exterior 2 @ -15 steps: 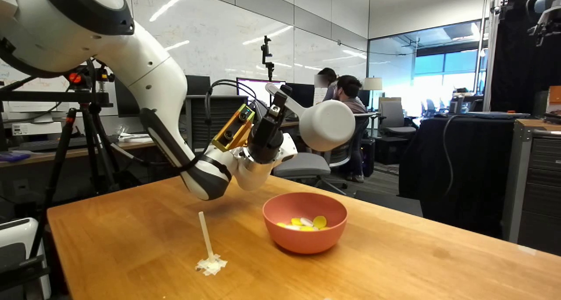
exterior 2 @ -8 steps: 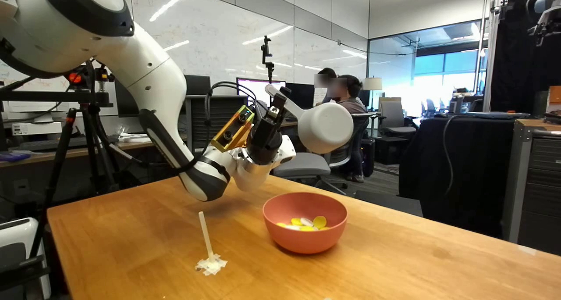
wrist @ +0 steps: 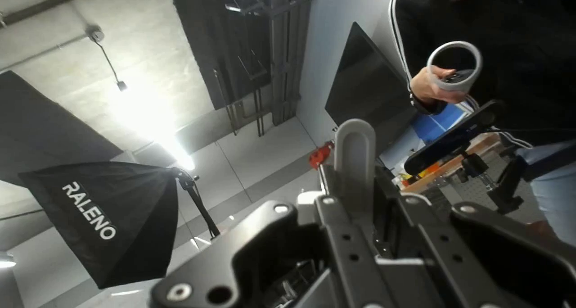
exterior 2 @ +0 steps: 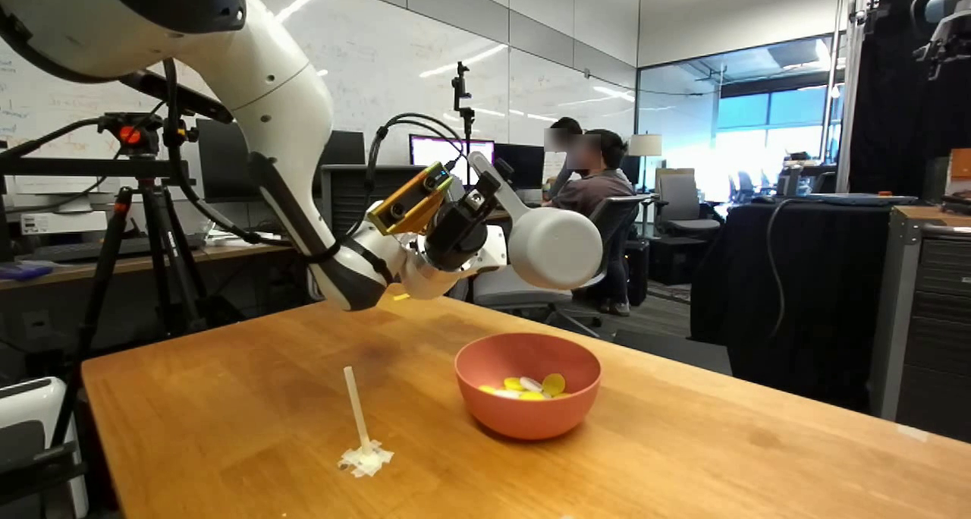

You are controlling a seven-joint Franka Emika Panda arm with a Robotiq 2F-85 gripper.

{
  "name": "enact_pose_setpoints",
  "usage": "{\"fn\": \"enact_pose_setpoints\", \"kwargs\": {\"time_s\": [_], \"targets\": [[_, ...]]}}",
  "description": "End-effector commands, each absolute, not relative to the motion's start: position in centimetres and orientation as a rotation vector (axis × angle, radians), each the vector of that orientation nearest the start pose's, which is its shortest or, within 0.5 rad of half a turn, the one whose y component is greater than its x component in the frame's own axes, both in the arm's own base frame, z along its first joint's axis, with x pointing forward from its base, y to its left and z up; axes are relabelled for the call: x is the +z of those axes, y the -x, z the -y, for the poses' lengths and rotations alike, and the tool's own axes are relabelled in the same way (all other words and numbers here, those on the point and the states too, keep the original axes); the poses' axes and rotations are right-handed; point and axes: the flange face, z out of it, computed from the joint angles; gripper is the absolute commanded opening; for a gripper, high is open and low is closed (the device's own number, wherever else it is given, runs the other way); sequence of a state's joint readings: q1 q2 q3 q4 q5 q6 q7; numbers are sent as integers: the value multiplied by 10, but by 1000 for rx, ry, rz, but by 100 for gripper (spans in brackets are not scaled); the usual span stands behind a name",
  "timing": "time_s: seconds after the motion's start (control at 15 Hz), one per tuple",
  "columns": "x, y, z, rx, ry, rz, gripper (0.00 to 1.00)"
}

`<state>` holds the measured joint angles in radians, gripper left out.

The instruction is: Pour the contents in the grey measuring cup into the pink bowl

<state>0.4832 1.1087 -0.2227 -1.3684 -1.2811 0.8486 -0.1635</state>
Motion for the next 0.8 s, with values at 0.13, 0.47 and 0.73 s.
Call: {"fn": "enact_pose_setpoints", "kwargs": {"time_s": [0.13, 0.47, 0.73], "targets": [[248, -629, -22, -1180, -1324, -304, 11], [294, -640, 43, -1201, -1579, -256, 11], [299, -644, 102, -1184, -1798, -199, 11]]}}
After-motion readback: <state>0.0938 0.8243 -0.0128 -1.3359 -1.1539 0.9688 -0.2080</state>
